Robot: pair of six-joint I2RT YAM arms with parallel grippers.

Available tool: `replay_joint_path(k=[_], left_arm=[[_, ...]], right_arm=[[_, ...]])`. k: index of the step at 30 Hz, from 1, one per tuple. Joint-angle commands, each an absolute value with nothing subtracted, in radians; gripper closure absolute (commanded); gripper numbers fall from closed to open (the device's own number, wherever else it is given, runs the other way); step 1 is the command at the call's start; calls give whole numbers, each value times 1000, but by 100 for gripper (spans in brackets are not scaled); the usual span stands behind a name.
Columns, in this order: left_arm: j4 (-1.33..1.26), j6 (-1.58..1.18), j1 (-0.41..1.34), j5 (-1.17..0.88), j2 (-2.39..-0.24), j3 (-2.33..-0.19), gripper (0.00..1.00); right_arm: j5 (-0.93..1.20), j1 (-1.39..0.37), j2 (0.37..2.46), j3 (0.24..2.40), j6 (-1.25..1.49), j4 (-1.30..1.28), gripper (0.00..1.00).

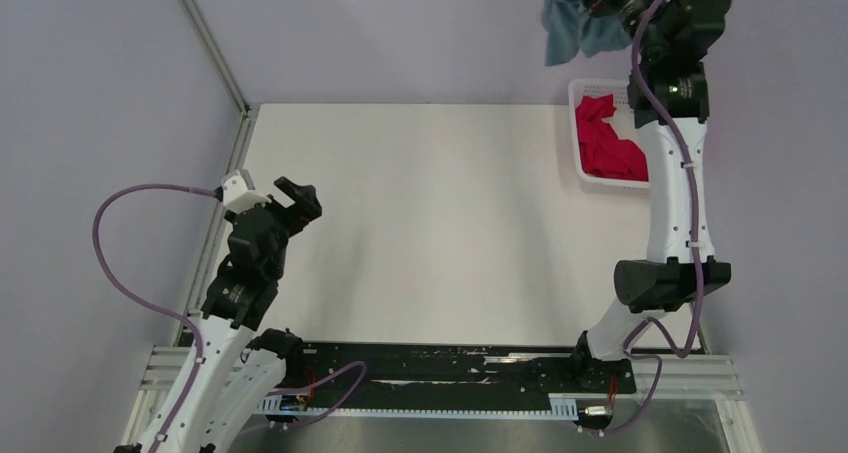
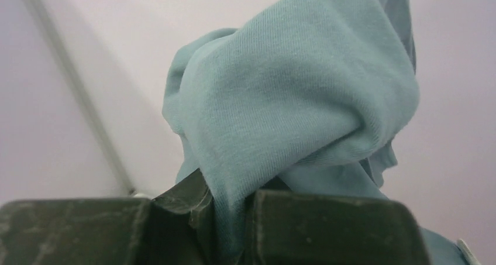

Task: Fold and stack the t-shirts
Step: Move the tshirt to the center of the board

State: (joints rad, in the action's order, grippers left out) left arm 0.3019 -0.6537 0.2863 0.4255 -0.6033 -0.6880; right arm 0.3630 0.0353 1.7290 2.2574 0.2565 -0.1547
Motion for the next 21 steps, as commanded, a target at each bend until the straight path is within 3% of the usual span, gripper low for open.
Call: replay_joint_path(k=[1, 8, 14, 18, 21], left_arm=[[291, -692, 282, 419, -566, -670, 0], [363, -717, 281, 430, -515, -675, 0], [424, -777, 282, 404, -480, -659, 0], [379, -774, 282, 334, -467, -610, 0], [346, -789, 282, 279, -528, -588, 0]], right_arm=[[452, -152, 1628, 2154, 282, -104, 100], [252, -395, 1494, 1828, 309, -123, 100], [173, -495, 1395, 1496, 430, -165, 100], [171, -493, 1449, 1310, 524, -205, 86], [115, -465, 1577, 1312, 510, -307, 75]])
